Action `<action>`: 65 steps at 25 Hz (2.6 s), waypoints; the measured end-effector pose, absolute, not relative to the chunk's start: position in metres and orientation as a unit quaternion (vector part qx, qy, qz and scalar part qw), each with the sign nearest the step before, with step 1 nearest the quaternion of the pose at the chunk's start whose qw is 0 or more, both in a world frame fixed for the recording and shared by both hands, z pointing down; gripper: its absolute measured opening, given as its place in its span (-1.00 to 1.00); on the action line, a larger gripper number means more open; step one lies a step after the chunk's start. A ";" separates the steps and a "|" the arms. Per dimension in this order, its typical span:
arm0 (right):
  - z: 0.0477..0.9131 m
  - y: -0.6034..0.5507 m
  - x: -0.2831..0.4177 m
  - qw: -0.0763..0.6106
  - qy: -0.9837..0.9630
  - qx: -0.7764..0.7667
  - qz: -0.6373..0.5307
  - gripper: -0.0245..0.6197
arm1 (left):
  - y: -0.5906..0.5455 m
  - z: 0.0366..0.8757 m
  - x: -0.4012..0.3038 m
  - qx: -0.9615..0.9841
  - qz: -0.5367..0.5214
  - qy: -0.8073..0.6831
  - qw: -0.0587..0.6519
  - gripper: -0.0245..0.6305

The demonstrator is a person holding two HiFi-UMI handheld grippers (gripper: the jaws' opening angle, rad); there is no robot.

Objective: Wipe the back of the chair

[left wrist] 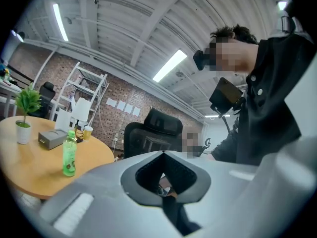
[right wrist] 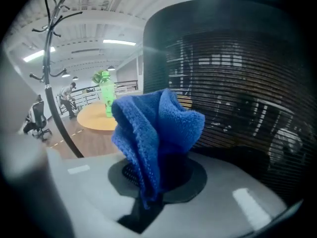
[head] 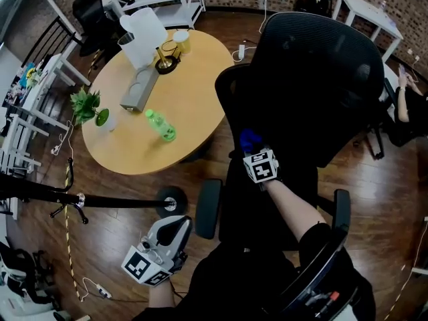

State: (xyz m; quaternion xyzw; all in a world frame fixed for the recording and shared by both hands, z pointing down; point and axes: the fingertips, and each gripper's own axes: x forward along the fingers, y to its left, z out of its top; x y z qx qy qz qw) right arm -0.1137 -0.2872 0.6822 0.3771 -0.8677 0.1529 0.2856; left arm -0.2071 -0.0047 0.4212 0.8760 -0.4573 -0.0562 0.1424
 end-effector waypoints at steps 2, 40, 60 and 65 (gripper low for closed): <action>0.685 -0.281 -0.139 0.285 -0.883 0.340 0.153 -0.75 | -0.001 0.425 -0.215 0.870 -0.054 -0.467 0.144 -0.91; 0.713 -0.290 0.259 0.274 -0.707 0.602 0.249 -0.75 | -0.058 0.432 -0.060 0.936 -0.025 -0.313 0.157 -0.91; 0.782 -0.271 0.123 0.296 -0.691 0.578 0.317 -0.75 | -0.025 0.460 -0.151 0.892 -0.013 -0.408 0.194 -0.91; 0.794 -0.260 0.026 0.303 -0.738 0.499 0.338 -0.75 | -0.012 0.461 -0.167 0.883 -0.017 -0.425 0.199 -0.91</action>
